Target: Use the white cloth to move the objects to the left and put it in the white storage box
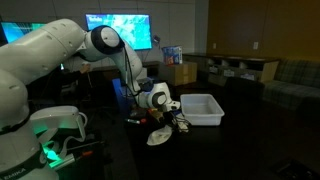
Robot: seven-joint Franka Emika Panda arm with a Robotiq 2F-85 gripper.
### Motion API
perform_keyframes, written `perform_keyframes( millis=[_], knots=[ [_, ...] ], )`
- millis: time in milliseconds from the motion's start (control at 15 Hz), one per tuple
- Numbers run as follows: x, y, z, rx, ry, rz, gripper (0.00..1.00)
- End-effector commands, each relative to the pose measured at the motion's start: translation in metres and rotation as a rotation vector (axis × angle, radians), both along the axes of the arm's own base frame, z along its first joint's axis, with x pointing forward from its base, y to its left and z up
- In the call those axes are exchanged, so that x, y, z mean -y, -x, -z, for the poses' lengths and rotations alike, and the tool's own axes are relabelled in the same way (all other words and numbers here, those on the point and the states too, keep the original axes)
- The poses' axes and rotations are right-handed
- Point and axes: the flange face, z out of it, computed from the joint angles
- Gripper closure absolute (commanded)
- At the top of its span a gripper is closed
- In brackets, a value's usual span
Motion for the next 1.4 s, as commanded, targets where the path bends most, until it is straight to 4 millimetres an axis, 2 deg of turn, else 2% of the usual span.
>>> perform_keyframes(
  millis=[0, 333, 667, 933, 1333],
  knots=[
    [0.033, -0.011, 0.0, 0.023, 0.057, 0.027, 0.91],
    [0.054, -0.024, -0.002, 0.03, 0.066, 0.064, 0.91],
    [0.043, -0.027, -0.002, 0.034, 0.031, 0.078, 0.91],
    [0.035, -0.038, -0.007, 0.066, -0.001, 0.142, 0.91],
    [0.043, -0.065, -0.015, 0.144, 0.003, 0.241, 0.91]
  ],
)
